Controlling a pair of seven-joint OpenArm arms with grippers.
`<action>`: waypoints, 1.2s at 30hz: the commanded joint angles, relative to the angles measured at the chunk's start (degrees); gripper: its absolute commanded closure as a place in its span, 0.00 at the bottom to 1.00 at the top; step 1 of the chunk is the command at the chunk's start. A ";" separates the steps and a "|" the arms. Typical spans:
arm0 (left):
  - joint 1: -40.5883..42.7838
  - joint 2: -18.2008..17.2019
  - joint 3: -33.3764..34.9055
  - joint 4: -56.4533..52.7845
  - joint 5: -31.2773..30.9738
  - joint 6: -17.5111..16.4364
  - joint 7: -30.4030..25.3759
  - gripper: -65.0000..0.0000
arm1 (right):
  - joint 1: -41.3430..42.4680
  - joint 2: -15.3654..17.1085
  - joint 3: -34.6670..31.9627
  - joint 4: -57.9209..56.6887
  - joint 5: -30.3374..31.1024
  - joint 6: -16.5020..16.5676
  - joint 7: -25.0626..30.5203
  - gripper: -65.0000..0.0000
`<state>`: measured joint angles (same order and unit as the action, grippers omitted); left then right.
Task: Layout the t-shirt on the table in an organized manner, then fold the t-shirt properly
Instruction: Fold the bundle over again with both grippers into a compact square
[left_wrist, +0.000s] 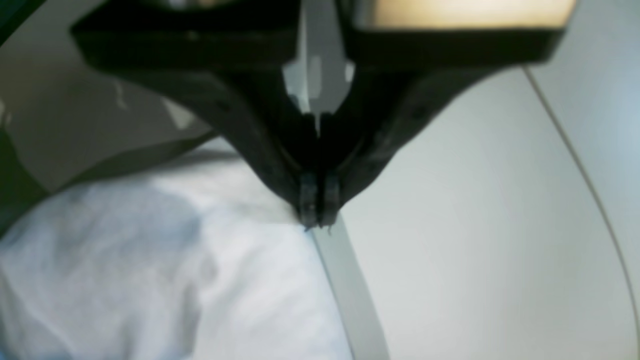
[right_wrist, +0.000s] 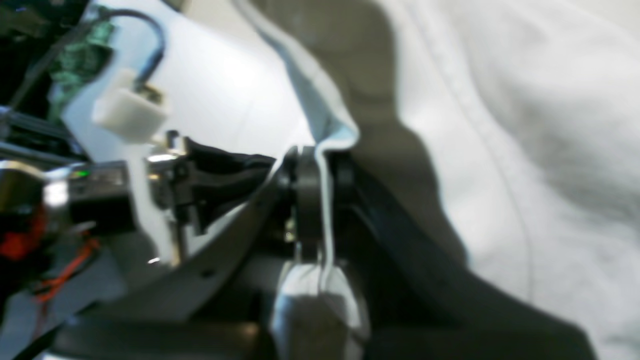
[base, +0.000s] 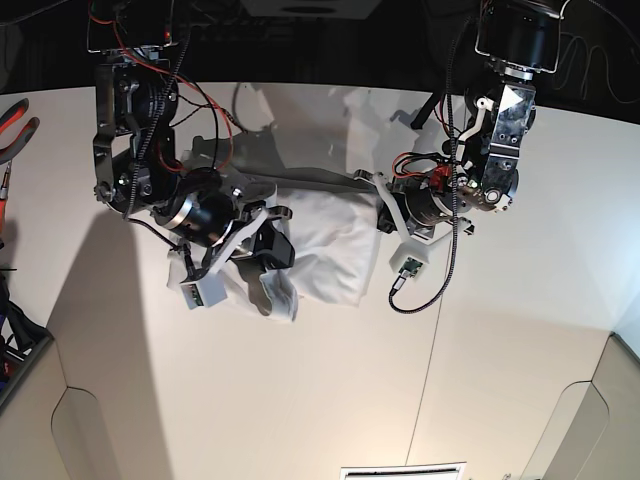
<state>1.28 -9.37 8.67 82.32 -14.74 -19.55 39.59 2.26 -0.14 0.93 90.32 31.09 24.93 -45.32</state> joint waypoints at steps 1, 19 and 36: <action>-0.90 0.02 -0.11 0.96 -1.29 -0.44 -1.05 1.00 | 1.05 -0.07 -1.20 1.05 -0.35 -0.72 2.19 1.00; -0.94 0.15 -0.11 0.96 -4.33 -1.27 -1.01 1.00 | 7.85 -4.98 -9.68 -12.28 -13.99 -8.68 9.35 1.00; -0.94 0.15 -0.11 0.96 -4.35 -1.25 -1.03 1.00 | 9.14 -7.52 -10.88 -14.36 -12.63 -8.17 9.25 0.91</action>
<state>1.23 -9.34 8.62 82.32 -18.09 -19.97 39.59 10.20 -6.81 -9.61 75.09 17.08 15.75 -37.30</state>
